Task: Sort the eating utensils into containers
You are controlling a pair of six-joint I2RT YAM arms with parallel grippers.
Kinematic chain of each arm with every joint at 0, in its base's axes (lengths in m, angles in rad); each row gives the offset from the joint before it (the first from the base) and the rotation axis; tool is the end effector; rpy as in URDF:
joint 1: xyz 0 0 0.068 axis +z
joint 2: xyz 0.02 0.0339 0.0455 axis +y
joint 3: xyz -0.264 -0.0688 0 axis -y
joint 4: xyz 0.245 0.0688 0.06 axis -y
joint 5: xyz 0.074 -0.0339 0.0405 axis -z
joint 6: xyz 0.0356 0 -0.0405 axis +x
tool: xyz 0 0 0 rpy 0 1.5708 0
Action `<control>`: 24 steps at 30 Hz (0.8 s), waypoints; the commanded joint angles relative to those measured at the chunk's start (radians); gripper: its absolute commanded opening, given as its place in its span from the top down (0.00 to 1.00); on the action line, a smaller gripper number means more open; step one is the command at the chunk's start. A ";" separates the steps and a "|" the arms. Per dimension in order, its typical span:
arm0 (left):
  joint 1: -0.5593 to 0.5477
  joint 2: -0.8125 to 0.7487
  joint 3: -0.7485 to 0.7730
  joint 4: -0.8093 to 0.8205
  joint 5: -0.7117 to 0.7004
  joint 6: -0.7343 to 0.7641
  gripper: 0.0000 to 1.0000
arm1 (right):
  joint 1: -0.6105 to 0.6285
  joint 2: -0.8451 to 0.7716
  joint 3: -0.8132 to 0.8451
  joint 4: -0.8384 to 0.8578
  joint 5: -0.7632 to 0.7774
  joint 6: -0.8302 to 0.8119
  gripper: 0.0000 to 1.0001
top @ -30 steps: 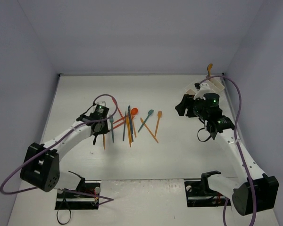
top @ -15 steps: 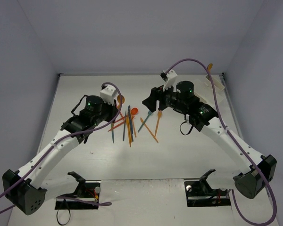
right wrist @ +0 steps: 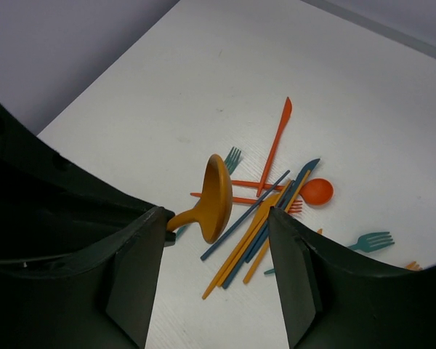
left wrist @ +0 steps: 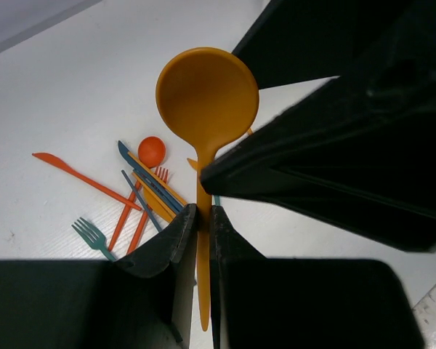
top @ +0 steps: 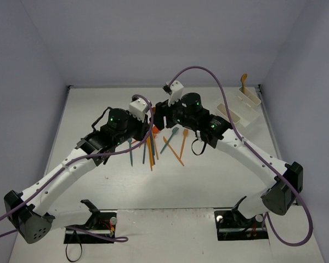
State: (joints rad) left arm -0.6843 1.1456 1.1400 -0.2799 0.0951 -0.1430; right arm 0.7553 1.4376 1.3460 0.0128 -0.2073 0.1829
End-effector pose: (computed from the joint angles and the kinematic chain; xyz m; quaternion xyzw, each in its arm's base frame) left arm 0.2004 -0.1679 0.3818 0.2412 0.7629 -0.2755 0.5329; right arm 0.2446 0.2404 0.4039 -0.2736 0.6809 0.3730 0.5678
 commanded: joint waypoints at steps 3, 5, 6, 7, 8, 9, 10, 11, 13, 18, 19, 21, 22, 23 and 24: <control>-0.025 0.005 0.047 0.069 -0.027 0.037 1.00 | 0.004 0.004 0.060 0.090 0.079 -0.005 0.52; -0.029 0.009 0.047 0.072 -0.034 0.040 1.00 | 0.004 0.007 0.062 0.091 0.089 -0.006 0.57; -0.030 0.010 0.047 0.075 -0.037 0.039 1.00 | 0.004 0.008 0.064 0.091 0.092 -0.007 0.60; -0.031 0.011 0.047 0.079 -0.038 0.039 1.00 | 0.004 0.009 0.065 0.091 0.094 -0.008 0.62; -0.032 0.011 0.045 0.083 -0.039 0.039 1.00 | 0.004 0.011 0.065 0.091 0.093 -0.008 0.65; -0.031 0.012 0.044 0.086 -0.042 0.040 1.00 | 0.004 0.013 0.065 0.091 0.090 -0.008 0.68; -0.032 0.015 0.044 0.089 -0.045 0.039 1.00 | 0.004 0.014 0.063 0.091 0.088 -0.008 0.72; -0.032 0.018 0.044 0.092 -0.048 0.039 1.00 | 0.004 0.015 0.061 0.092 0.087 -0.008 0.76; -0.034 0.024 0.043 0.095 -0.052 0.038 1.00 | 0.005 0.014 0.054 0.092 0.087 -0.010 0.85; -0.034 0.045 0.044 0.091 -0.061 0.034 0.93 | 0.004 0.001 0.041 0.090 0.113 -0.041 1.00; -0.033 0.049 0.043 0.087 -0.064 0.032 0.83 | 0.003 -0.002 0.040 0.090 0.124 -0.054 1.00; -0.033 0.056 0.036 0.080 -0.076 0.022 0.59 | -0.002 -0.014 0.039 0.089 0.158 -0.087 1.00; -0.034 0.059 0.032 0.077 -0.083 0.013 0.51 | -0.006 -0.021 0.039 0.088 0.176 -0.107 1.00; -0.034 0.062 0.026 0.076 -0.092 0.005 0.46 | -0.011 -0.026 0.040 0.087 0.191 -0.128 1.00; -0.034 0.063 0.018 0.074 -0.114 -0.006 0.42 | -0.022 -0.032 0.045 0.087 0.207 -0.157 1.00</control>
State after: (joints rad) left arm -0.7128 1.2117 1.1400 -0.2512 0.0334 -0.1225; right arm 0.7533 1.4529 1.3598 0.0265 -0.0855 0.1270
